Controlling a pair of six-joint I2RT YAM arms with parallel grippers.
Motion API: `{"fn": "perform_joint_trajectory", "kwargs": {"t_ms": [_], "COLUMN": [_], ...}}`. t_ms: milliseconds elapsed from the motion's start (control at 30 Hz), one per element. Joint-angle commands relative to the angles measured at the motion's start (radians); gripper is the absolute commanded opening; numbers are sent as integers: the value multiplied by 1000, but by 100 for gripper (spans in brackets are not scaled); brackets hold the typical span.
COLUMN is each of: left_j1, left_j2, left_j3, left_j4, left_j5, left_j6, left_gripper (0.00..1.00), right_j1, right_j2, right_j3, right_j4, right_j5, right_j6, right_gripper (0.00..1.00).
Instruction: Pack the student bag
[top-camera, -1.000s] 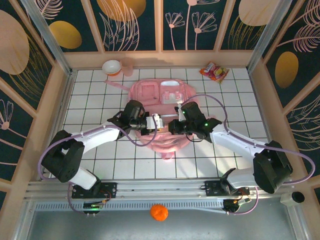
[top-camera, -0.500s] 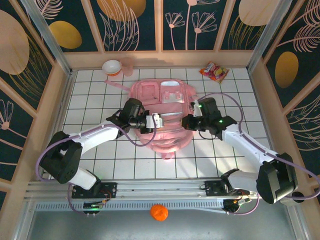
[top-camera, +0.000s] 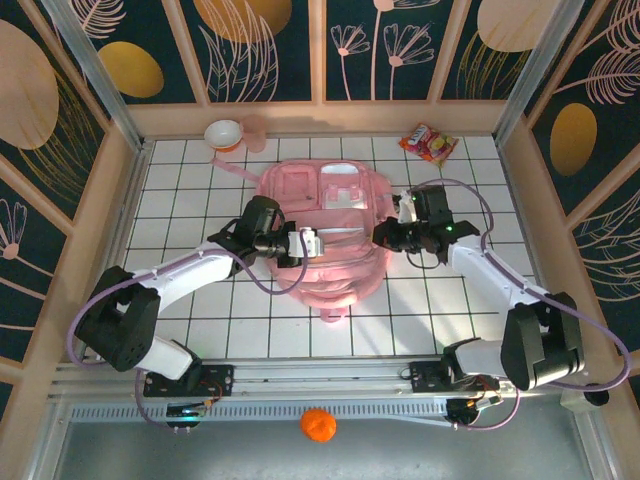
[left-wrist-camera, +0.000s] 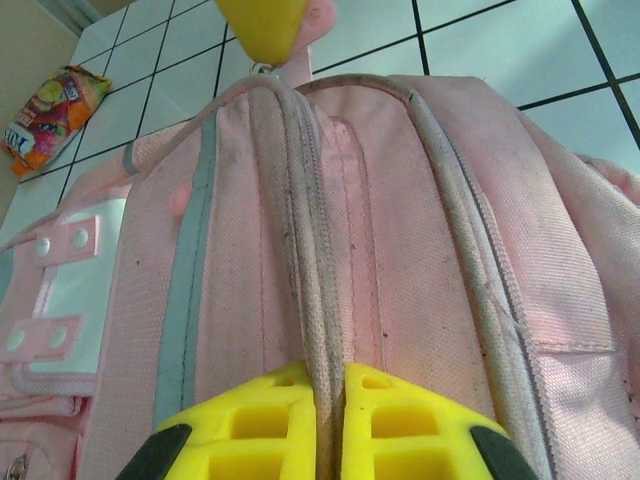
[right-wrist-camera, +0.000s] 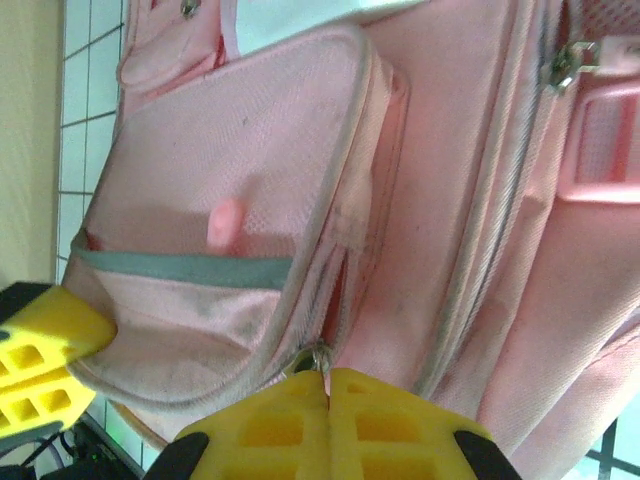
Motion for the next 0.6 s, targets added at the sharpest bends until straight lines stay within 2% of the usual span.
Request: {"fn": "perform_joint_trajectory", "kwargs": {"t_ms": [0,67,200,333,367,400,433,567], "left_j1": [24,23,22,23,23,25,28,72], "left_j2": [-57,-54,-56,-89,-102,-122,-143,-227], "left_j3": [-30,-31,-29,-57,-70,-86,-104,-171], "left_j4": [-130,-131,-115,-17,16,57,107,277], "left_j5": [121,164,185,150,148,136,126,74], "left_j6": [57,65,56,-44,-80,-135,-193,-430], "left_gripper": [0,0,0,20,30,83,99,99], "right_j1": [-84,-80,-28,-16,-15,-16,-15,-21], "right_j2": [38,66,100,88,71,46,19,-89], "right_j3": [27,31,39,38,34,25,17,-7], "right_j4": [101,165,235,212,206,204,201,186], "right_j5": [181,139,135,172,185,198,208,256], "right_j6": [-9,11,33,27,27,30,34,43], "right_gripper": [0,0,0,0,1,7,17,39]}}
